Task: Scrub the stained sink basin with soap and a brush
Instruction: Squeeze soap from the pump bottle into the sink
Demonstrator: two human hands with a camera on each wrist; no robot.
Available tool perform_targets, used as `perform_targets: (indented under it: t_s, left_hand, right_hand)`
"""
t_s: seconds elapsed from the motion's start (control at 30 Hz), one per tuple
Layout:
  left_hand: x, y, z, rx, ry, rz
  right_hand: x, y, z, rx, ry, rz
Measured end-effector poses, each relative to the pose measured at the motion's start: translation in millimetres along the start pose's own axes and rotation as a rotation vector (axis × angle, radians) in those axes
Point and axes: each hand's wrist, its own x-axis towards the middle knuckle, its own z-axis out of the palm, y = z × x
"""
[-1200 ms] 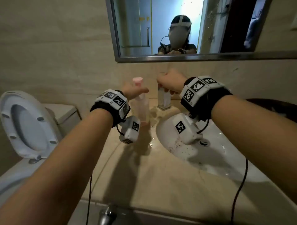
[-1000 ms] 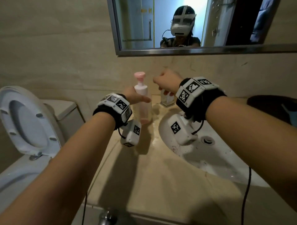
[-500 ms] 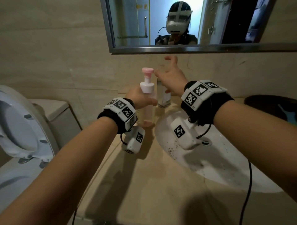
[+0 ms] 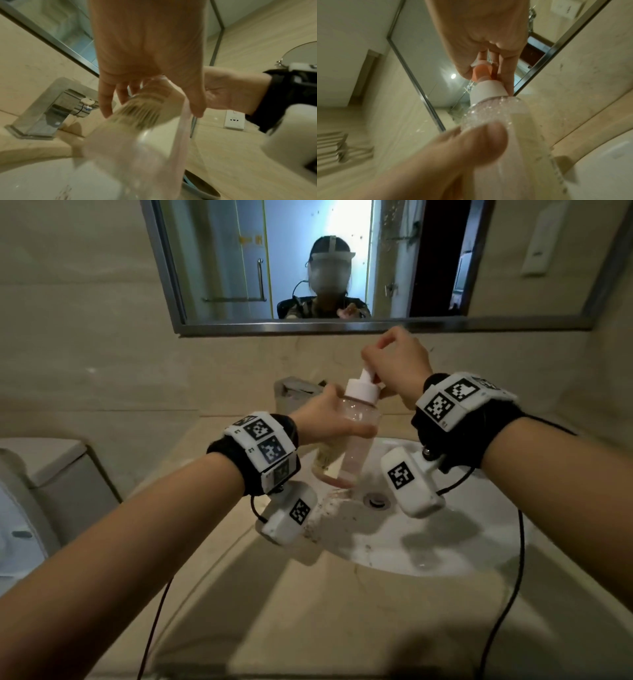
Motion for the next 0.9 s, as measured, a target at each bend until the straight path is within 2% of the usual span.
perform_targets:
  t_s: [0.1, 0.2, 0.3, 0.47, 0.6, 0.9]
  left_hand:
    - [-10, 3, 14, -0.053, -0.046, -0.027]
    - [-21, 8, 33, -0.088, -0.108, -0.044]
    - [-28, 15, 50, -0.188, -0.116, -0.082]
    - [-35, 24, 52, -0.215, -0.137, -0.107]
    - [-40, 24, 39, -0.155, -0.086, -0.153]
    - [-53, 21, 11, -0.177, 0.028, -0.191]
  right_hand:
    - [1, 5, -33, 0.076, 0.031, 0.044]
    - [-3, 8, -52, 0.057, 0.056, 0.056]
    - [-9, 10, -59, 0.008, 0.059, 0.062]
    - [-25, 11, -52, -0.139, -0.104, 0.161]
    - [-34, 6, -44, -0.175, -0.216, 0.258]
    - [-34, -23, -27, -0.235, -0.178, 0.226]
